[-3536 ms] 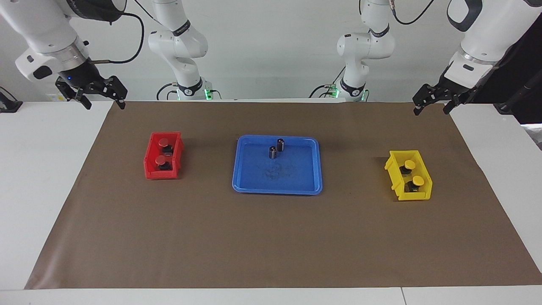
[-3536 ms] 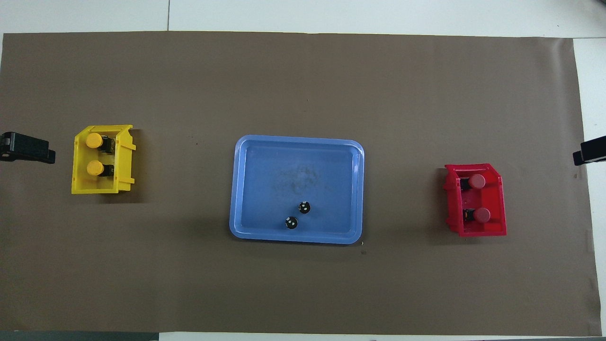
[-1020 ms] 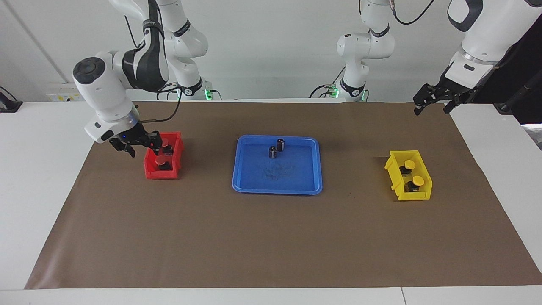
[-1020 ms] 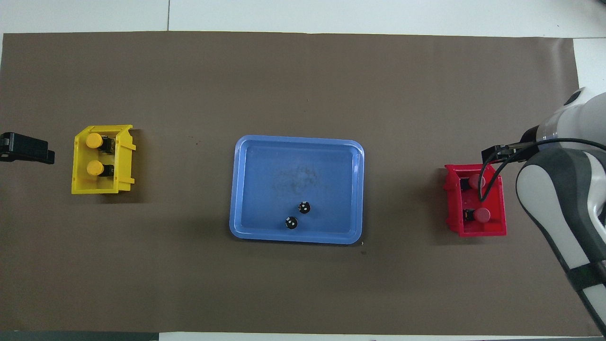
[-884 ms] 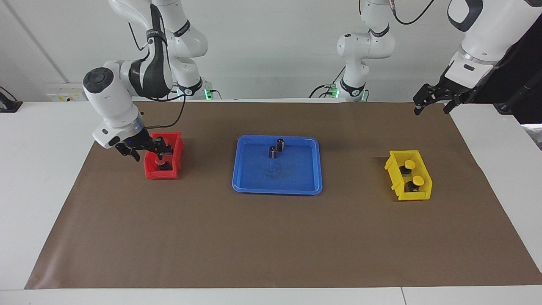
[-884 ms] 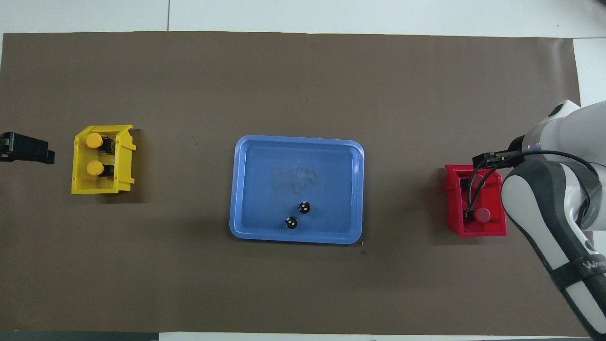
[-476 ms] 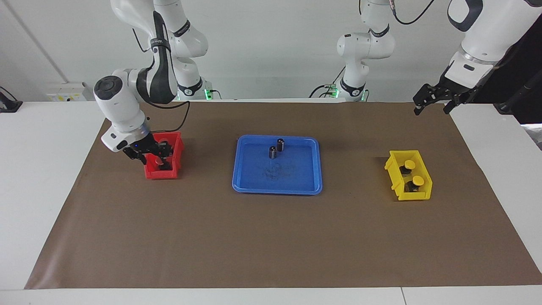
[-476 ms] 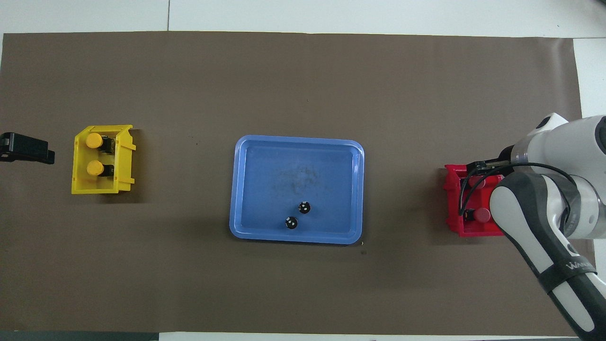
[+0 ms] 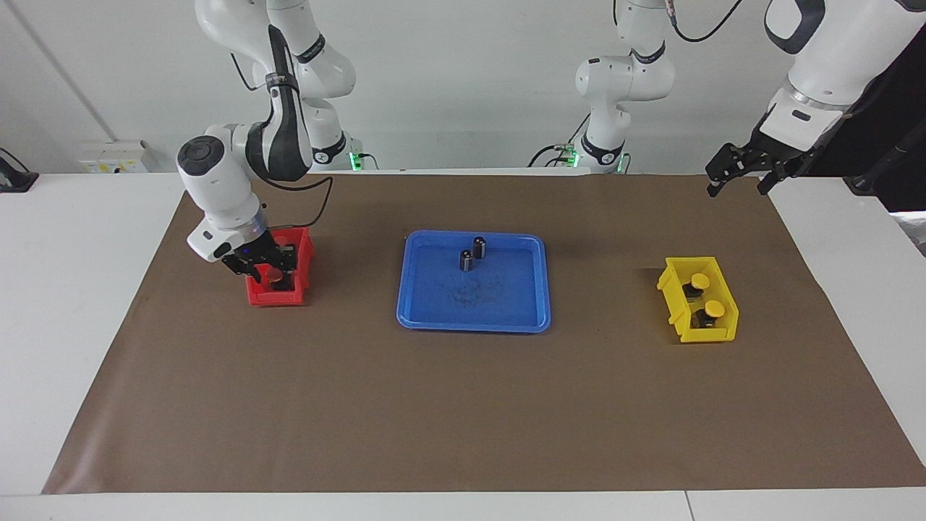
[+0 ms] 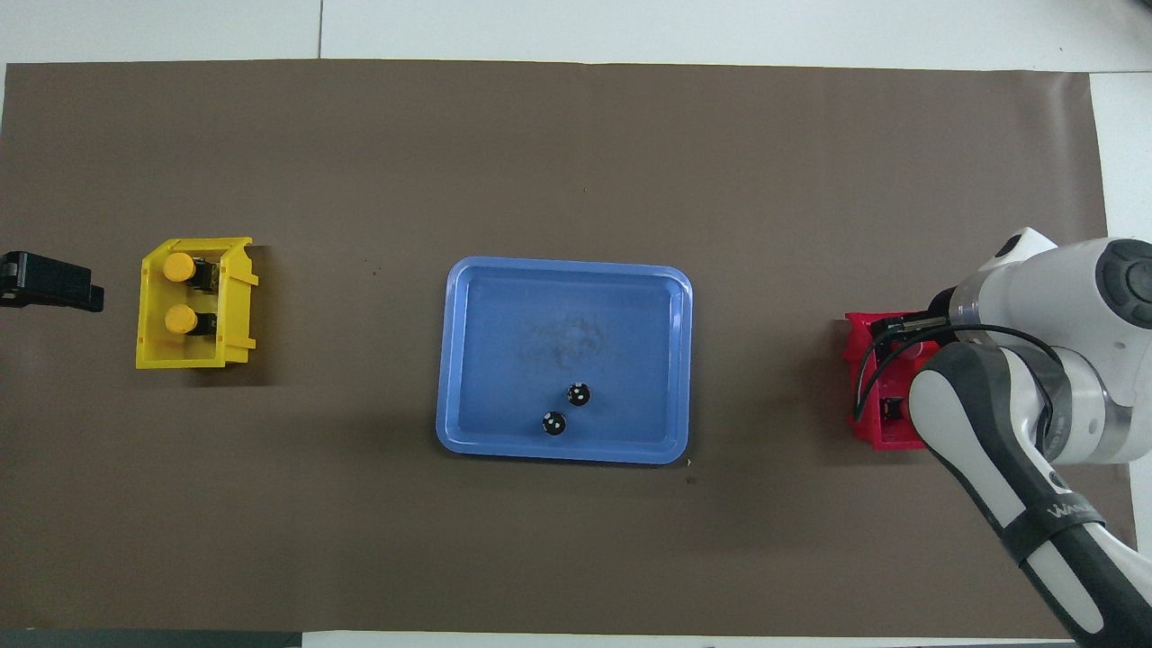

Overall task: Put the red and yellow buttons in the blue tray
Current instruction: 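Lift the red button out of the red holder with the right gripper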

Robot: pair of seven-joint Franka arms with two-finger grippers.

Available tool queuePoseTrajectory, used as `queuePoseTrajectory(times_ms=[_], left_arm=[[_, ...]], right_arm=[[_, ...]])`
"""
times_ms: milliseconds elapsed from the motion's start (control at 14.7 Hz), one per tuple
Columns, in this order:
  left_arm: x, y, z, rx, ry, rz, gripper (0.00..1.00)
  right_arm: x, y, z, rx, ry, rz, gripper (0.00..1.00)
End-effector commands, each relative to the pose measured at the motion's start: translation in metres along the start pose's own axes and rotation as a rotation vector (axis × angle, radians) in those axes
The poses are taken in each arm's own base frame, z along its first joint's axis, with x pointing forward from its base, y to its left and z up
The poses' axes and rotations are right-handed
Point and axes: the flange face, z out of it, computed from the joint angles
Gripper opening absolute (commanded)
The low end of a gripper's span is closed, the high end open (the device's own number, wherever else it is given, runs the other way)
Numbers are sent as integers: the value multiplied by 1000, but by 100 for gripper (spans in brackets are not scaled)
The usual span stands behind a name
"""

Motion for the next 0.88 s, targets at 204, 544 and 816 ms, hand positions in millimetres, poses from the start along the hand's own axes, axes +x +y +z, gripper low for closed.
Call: queuePoseTrajectory(times_ms=[204, 544, 816], left_arm=[[-3, -3, -3, -10, -10, 2, 100], [-3, -3, -3, -10, -10, 2, 100], [-3, -3, -3, -10, -10, 2, 100]], right_arm=[[-14, 2, 6, 10, 3, 21, 64], [-19, 4, 9, 12, -4, 22, 58], [-20, 4, 9, 12, -12, 22, 19]])
